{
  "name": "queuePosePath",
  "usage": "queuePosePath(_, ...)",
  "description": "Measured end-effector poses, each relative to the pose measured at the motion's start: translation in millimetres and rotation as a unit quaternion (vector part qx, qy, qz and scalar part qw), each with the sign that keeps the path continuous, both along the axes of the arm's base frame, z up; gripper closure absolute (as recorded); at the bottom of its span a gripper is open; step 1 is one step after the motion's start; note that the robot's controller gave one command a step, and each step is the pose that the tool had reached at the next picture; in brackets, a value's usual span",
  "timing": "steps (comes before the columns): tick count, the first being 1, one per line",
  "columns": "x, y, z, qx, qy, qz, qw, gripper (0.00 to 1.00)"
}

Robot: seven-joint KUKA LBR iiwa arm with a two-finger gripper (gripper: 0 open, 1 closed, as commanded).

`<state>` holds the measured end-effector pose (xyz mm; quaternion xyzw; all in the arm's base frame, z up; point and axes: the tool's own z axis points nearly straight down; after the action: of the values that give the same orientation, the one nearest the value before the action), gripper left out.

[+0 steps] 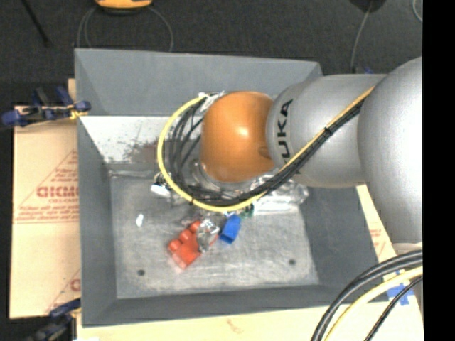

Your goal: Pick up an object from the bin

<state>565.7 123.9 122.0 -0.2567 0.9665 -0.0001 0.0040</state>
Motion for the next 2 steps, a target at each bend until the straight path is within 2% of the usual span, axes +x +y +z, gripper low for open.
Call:
queuePosePath(1, -3.6, -9.8, -48.0, 0.0, -0.0016, 0.156, 0.9878, 0.0)
queuePosePath(2, -1.7, -9.6, -46.0, 0.0, 0.0006, 0.153, 0.9883, 0.0)
